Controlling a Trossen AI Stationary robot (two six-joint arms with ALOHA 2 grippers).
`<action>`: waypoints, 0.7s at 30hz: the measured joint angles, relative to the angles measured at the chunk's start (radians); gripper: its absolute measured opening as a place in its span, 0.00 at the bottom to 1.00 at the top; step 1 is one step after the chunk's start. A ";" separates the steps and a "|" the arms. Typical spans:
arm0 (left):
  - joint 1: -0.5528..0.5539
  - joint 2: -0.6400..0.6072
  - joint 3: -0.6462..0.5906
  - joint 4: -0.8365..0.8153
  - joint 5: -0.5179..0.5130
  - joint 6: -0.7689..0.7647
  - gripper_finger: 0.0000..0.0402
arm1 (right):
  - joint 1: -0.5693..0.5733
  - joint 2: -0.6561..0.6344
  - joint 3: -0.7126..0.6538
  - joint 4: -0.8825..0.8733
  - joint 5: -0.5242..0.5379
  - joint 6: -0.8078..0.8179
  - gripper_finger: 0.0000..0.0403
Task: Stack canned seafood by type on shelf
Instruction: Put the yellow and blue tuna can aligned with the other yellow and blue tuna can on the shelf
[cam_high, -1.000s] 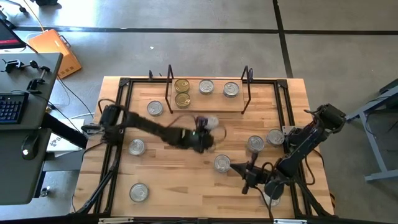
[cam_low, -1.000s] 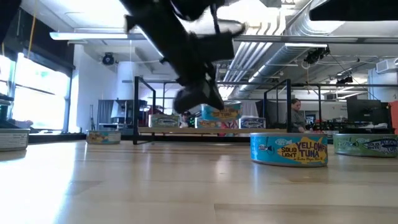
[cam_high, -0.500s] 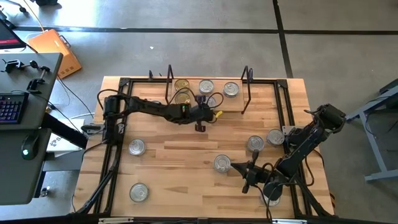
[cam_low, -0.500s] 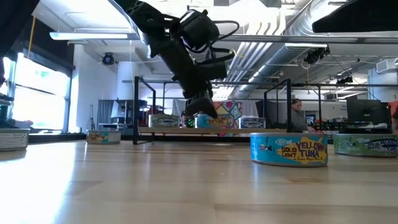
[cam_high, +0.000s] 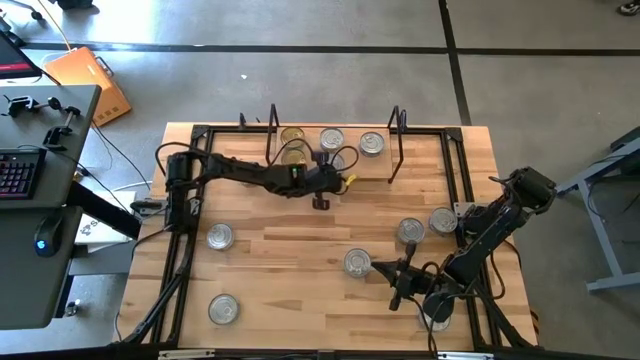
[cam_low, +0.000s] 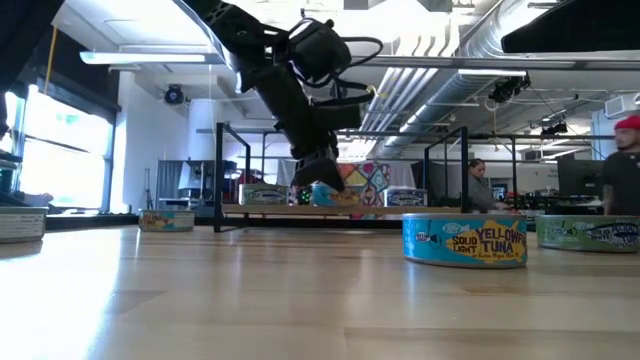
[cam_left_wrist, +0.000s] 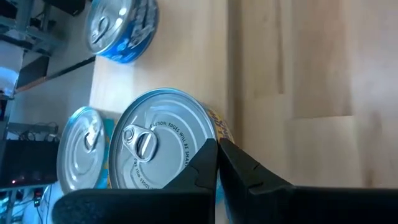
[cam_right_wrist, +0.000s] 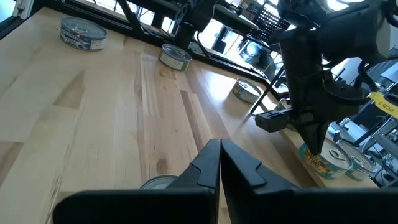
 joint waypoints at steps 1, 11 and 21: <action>0.005 0.000 0.000 0.000 0.000 0.000 0.00 | 0.000 0.000 0.000 0.000 0.000 0.000 0.01; 0.014 0.000 0.000 -0.001 -0.004 0.009 0.03 | 0.000 0.000 0.000 0.000 0.000 0.000 0.01; 0.014 0.000 0.000 0.033 -0.004 0.024 0.21 | 0.000 0.000 0.000 0.000 0.000 0.000 0.01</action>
